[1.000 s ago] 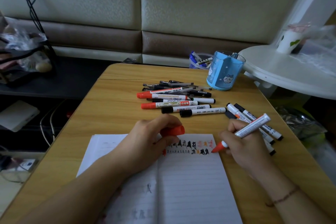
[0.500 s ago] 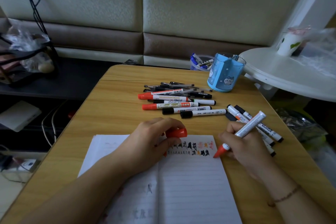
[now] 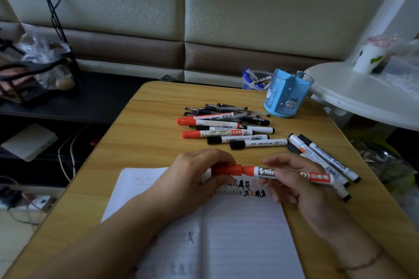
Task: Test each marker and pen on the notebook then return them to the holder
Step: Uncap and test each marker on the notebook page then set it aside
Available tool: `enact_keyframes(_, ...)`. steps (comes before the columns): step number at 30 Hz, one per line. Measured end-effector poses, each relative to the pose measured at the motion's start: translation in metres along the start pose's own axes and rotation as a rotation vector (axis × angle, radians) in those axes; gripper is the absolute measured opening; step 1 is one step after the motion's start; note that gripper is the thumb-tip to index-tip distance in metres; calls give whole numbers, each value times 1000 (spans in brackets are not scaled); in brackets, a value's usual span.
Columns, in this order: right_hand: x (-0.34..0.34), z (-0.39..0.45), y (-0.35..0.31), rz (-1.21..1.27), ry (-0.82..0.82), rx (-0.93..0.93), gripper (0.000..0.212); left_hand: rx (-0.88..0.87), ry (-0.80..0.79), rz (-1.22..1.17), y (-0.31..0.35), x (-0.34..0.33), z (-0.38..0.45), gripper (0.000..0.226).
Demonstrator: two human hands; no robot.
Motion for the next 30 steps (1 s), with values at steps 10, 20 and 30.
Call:
enact_keyframes(10,-11,-3,-6,33,28,38,35,-14,-5,-122,22,-2,-1,15)
enact_keyframes(20,-8,5,-1,-68,-13,7,22,76,-4,-123,4,-13,2,15)
enact_keyframes(30,44,-23,-46,-188,171,16,8,6,38,411,15,-22,4,52)
Point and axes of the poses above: each hand's wrist, its own z-axis towards the middle knuckle, its own x-axis out of the back of the hand, y = z × x, the point moved 8 cm from there along z, towards the middle knuckle, and after that the axes turned 15 degrees about x, right-handed, at the moved point
